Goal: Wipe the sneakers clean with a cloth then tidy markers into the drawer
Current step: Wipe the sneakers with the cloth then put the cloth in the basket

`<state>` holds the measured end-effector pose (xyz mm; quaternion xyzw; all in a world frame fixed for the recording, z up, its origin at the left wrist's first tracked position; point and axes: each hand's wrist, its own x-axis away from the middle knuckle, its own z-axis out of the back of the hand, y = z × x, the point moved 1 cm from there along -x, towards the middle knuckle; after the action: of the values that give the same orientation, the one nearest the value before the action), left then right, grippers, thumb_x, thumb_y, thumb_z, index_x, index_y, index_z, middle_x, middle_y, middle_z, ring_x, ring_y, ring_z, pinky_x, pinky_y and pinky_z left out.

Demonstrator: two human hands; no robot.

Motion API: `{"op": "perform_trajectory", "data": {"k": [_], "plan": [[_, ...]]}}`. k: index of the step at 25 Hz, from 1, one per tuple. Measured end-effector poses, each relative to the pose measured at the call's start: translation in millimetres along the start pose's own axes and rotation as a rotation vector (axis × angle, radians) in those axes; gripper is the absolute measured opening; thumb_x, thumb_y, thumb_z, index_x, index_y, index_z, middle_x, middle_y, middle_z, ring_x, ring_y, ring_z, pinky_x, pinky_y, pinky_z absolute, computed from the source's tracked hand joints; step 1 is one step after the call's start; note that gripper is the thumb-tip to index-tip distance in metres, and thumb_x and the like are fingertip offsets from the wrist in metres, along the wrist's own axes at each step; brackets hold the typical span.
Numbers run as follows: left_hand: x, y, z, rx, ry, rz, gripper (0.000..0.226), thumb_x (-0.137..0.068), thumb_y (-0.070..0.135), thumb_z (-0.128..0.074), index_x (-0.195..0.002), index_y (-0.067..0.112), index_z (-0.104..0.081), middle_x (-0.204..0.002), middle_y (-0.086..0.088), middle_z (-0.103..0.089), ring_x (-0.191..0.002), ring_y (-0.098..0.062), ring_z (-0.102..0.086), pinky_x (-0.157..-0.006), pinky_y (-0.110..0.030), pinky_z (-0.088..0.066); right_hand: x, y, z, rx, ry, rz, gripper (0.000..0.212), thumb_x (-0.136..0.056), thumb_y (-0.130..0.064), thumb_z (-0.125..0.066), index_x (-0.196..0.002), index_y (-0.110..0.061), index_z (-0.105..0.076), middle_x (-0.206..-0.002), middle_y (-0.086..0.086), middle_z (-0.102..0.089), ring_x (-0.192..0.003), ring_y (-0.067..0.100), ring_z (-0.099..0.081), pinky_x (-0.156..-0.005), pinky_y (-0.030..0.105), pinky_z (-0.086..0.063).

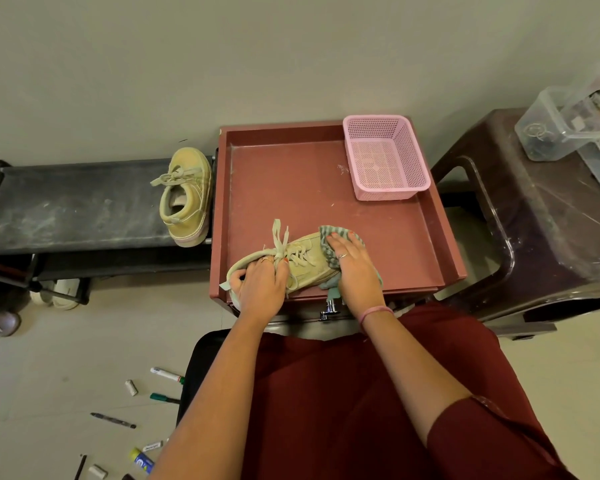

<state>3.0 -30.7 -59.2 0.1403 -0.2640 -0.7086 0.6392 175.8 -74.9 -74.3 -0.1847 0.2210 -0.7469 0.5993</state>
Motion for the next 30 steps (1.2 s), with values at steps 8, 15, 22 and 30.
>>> {"op": "perform_trajectory", "data": {"k": [8,15,22,30], "plan": [[5,-1,3,0.050,0.006,0.025,0.037,-0.100,0.031,-0.039,-0.071,0.017,-0.058,-0.075,0.006,-0.060,-0.085,-0.010,-0.053,-0.087,-0.027,-0.015,-18,10,17,-0.432,0.024,-0.392,0.046,-0.088,0.011,-0.036,-0.123,-0.009,-0.058,-0.119,0.006,-0.061,-0.111,0.023,-0.056,-0.097,0.032,-0.045],[6,7,36,0.217,-0.070,0.074,0.039,-0.095,0.025,-0.050,-0.058,0.018,-0.042,-0.058,0.010,-0.045,-0.082,0.018,-0.039,-0.088,-0.025,-0.017,23,11,45,-1.338,-0.061,-0.619,0.035,-0.089,-0.009,-0.063,-0.122,-0.005,-0.054,-0.112,0.012,-0.067,-0.101,0.022,-0.065,-0.091,0.039,-0.052],[-13,28,56,0.016,-0.044,0.000,0.022,-0.090,0.035,-0.053,-0.081,0.018,-0.064,-0.091,-0.001,-0.059,-0.102,-0.022,-0.050,-0.098,-0.038,-0.028,39,-19,60,-1.413,0.100,-0.661,0.043,-0.078,-0.006,-0.075,-0.115,-0.001,-0.055,-0.105,0.019,-0.069,-0.093,0.029,-0.070,-0.079,0.043,-0.057],[91,72,18,1.299,-0.098,0.738,0.104,-0.078,0.043,-0.075,-0.152,0.026,-0.004,-0.145,-0.012,-0.037,-0.124,-0.030,-0.050,-0.102,-0.040,-0.043,60,-59,41,-1.436,0.115,-0.690,0.059,-0.067,-0.017,-0.084,-0.115,-0.007,-0.052,-0.109,0.016,-0.068,-0.096,0.028,-0.069,-0.085,0.049,-0.055]]}}
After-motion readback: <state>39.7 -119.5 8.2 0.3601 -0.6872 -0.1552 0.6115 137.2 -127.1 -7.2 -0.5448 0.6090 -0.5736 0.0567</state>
